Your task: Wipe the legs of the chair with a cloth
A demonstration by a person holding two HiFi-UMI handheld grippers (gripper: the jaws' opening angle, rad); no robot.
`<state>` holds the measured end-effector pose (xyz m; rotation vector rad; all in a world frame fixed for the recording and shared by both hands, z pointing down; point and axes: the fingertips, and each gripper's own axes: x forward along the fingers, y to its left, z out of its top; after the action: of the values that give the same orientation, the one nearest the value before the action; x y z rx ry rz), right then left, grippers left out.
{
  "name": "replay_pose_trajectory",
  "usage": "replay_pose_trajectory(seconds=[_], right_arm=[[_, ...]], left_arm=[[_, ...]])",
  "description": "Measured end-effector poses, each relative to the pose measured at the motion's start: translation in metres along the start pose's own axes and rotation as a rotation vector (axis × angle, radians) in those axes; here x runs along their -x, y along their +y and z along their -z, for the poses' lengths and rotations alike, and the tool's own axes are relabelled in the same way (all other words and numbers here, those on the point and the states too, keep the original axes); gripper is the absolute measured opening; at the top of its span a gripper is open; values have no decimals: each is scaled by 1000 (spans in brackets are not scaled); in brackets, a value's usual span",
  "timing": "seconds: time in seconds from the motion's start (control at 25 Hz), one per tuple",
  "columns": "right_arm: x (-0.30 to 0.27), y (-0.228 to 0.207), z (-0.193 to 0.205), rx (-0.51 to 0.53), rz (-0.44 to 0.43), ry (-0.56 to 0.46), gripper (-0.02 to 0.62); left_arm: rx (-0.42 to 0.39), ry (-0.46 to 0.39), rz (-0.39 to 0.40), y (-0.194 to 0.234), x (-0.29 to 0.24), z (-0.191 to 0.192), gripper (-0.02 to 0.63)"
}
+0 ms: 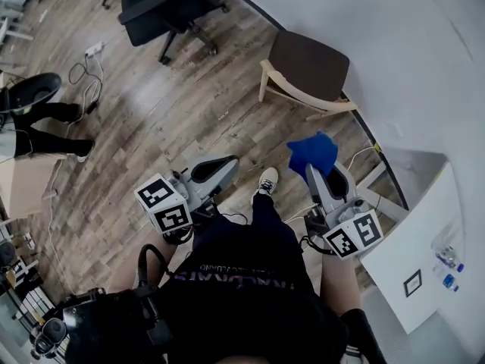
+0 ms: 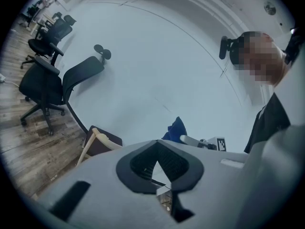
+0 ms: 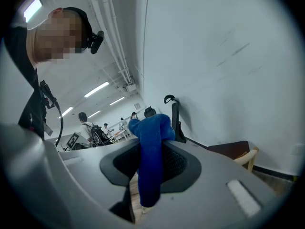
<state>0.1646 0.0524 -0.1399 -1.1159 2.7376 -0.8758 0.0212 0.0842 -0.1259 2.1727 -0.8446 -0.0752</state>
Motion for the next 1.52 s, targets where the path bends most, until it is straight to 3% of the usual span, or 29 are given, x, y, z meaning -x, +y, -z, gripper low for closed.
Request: replay_pose_trajectory(seconds=[0.24,0.44,0.64,1.08,1.52], right_arm=[[-20,-38,7,9,-51,54,112],[-38,-57,24,-10,-55,76,112],[-59,-64,45,-7,-30,82,112],[-120,-111,143,-38,50,104,112],[-181,-172,229,3,43,151,112]], left_arm=[[-9,-19,-107,21,-9,10,6],[-52,16,-162,42,-6,23,6],[-38,63,-129,76,-11,34,5],[-128,177,-58,175,-33,85,6],[-141,147,-30,265,-65,144,6]])
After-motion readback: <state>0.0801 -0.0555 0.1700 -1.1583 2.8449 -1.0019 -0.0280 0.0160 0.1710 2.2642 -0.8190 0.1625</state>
